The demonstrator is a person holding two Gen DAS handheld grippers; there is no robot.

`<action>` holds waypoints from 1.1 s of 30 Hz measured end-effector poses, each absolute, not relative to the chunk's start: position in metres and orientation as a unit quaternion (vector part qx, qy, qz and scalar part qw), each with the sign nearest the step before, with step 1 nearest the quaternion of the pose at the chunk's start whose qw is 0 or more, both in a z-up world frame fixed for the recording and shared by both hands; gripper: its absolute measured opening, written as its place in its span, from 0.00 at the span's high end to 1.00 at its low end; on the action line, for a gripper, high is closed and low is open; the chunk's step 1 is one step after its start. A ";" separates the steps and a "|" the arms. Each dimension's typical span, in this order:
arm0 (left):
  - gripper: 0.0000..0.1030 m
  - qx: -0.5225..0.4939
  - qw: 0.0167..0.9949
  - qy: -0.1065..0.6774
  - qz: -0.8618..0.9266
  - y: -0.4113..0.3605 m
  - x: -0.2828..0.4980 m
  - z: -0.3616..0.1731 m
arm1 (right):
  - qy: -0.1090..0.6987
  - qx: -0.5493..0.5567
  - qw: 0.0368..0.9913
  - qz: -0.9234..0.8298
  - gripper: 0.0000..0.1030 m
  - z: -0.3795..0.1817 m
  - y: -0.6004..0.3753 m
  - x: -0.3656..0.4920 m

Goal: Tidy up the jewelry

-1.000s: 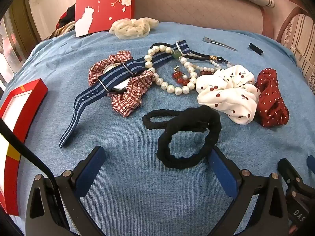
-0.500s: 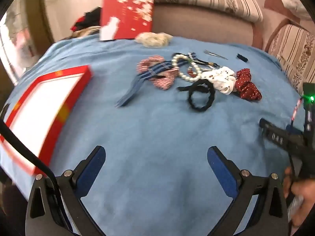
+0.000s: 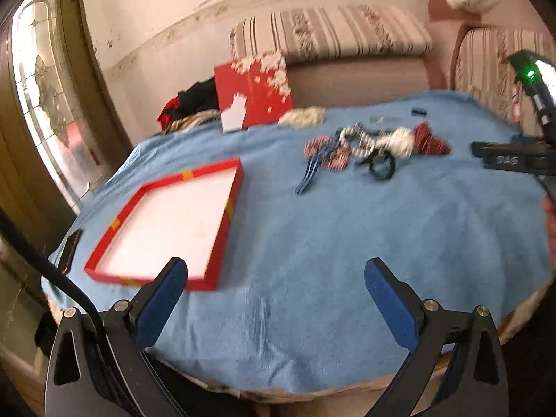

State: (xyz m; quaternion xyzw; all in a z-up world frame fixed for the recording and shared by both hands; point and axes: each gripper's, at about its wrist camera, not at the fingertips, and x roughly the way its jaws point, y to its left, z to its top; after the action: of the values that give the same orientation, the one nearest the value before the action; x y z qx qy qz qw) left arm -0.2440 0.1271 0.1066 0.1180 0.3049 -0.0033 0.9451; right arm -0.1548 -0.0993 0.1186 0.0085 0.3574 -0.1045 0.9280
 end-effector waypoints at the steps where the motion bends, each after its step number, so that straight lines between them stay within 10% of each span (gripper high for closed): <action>1: 0.01 0.109 0.949 0.296 -0.009 0.128 -0.242 0.116 | 0.353 0.017 0.930 -0.099 0.12 0.124 -0.098 -0.151; 16: 0.02 0.073 0.940 0.326 -0.077 0.095 -0.091 0.123 | 0.335 0.075 0.937 -0.060 0.27 0.134 -0.102 -0.055; 22: 0.25 0.062 0.920 0.375 -0.095 0.068 -0.029 0.098 | 0.375 0.081 0.920 -0.084 0.27 0.101 -0.119 -0.037; 33: 0.26 0.067 0.893 0.434 -0.100 0.068 -0.009 0.053 | 0.409 0.140 0.897 -0.093 0.29 0.077 -0.142 -0.017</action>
State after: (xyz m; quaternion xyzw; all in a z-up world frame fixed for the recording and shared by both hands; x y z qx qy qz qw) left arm -0.0092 0.0677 0.0526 0.0673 0.4337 -0.1003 0.8929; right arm -0.0168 -0.1420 0.0770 0.1396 0.4086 -0.0932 0.8971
